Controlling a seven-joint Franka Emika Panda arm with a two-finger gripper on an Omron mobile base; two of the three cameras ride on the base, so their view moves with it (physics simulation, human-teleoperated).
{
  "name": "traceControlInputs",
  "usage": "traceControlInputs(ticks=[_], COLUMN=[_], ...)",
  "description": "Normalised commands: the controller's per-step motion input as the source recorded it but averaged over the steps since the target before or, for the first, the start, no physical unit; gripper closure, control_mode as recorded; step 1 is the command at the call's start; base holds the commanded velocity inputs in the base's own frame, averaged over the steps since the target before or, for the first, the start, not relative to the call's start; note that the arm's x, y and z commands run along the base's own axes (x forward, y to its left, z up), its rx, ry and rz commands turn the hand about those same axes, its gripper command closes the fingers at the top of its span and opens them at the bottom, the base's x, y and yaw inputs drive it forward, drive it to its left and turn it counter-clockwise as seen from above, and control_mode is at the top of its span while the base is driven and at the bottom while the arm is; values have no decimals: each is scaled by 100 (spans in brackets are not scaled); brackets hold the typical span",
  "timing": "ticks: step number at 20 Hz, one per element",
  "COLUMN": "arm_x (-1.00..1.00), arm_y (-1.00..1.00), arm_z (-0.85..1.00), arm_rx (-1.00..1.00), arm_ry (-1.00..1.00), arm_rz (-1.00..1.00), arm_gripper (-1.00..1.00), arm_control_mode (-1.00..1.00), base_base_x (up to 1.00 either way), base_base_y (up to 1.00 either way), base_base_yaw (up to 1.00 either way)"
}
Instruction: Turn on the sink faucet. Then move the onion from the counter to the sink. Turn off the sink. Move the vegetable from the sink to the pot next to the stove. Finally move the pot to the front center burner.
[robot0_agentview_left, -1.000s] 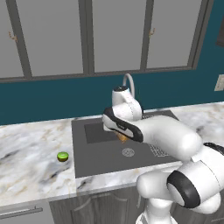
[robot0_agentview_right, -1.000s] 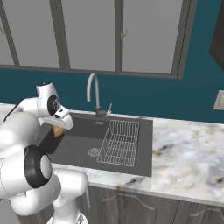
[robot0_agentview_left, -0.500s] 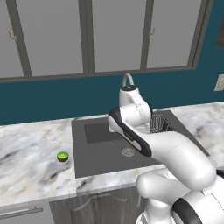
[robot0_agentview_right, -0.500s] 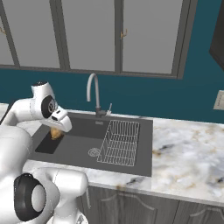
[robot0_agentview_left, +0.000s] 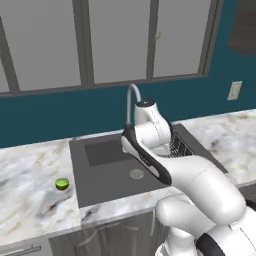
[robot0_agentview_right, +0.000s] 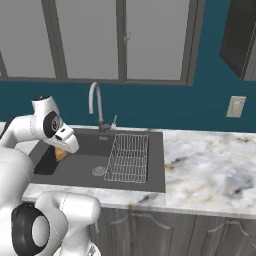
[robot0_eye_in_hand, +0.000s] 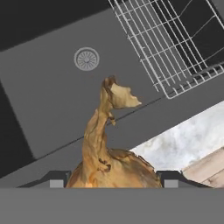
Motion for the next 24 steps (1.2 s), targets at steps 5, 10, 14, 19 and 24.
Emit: traceControlInputs(ticks=[5, 10, 14, 19, 24], arm_x=[0, 0, 0, 0, 0], arm_y=[0, 0, 0, 0, 0], arm_z=[0, 0, 0, 0, 0], arm_rx=[0, 0, 0, 0, 0], arm_ry=[0, 0, 0, 0, 0], arm_rz=[0, 0, 0, 0, 0], arm_gripper=[100, 100, 100, 100, 100], arm_control_mode=[100, 100, 100, 100, 100], base_base_x=[-26, -1, 0, 0, 0], base_base_y=[-30, -21, -18, -11, -16], base_base_yaw=[-54, -58, -60, -61, -62])
